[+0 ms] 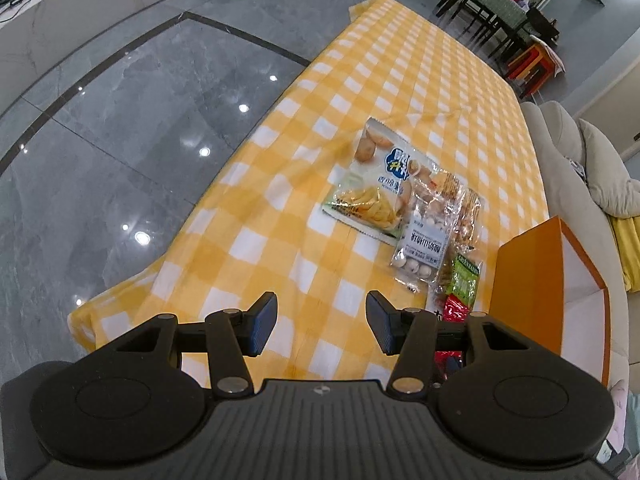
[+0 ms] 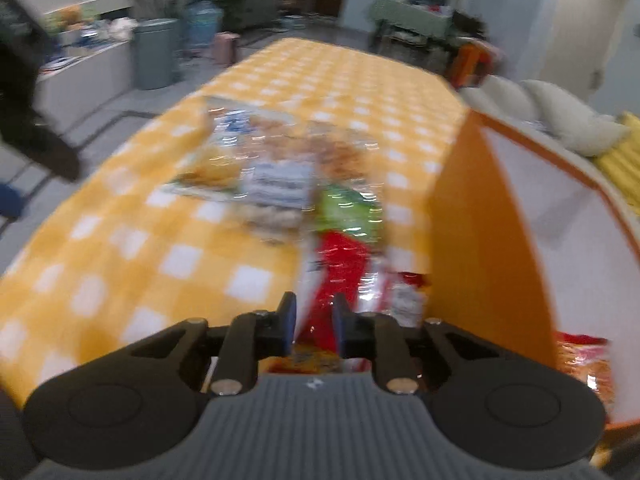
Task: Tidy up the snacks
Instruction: 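Move the right tool to the red packet on the table and grasp it, then lift the red packet with the right tool while the left grasps the white spicy-strip packet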
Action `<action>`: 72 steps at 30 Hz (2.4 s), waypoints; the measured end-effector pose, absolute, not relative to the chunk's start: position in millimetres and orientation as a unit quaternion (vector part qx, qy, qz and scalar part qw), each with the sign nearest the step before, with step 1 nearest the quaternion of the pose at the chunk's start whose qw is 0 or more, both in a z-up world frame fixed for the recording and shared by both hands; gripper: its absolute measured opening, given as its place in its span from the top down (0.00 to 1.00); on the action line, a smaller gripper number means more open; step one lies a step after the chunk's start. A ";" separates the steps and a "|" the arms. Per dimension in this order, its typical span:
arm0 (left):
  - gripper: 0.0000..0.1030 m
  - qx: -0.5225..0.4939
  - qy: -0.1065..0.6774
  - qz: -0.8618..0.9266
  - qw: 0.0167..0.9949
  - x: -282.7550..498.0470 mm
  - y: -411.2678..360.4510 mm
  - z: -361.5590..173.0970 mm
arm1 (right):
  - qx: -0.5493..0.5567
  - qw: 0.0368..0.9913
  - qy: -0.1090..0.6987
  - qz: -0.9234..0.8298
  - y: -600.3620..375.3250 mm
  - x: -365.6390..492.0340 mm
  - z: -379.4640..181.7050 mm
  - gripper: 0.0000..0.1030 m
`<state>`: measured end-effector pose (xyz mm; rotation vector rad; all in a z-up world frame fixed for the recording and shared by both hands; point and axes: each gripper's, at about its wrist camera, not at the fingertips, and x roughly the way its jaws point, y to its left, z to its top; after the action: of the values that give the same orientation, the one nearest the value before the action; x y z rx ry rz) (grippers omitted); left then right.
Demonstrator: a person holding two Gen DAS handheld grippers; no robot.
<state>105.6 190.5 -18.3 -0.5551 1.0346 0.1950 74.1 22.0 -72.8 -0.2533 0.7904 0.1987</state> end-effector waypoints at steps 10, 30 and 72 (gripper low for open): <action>0.41 -0.266 0.487 0.088 0.827 104.9 191.8 -18.8 | -0.148 0.917 0.360 0.086 28.9 62.4 -72.6 0.75; 0.41 -0.244 0.493 0.084 0.831 110.7 185.0 -25.6 | -0.027 0.922 0.386 -0.007 19.9 78.0 -90.8 0.34; 0.41 -0.262 0.384 0.119 0.878 78.5 196.1 33.1 | 0.011 0.947 0.237 0.215 -17.3 41.6 -11.8 0.35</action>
<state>78.5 196.1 33.1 -0.5464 0.8002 0.2487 41.6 -17.3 -11.8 0.0224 0.4828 0.4371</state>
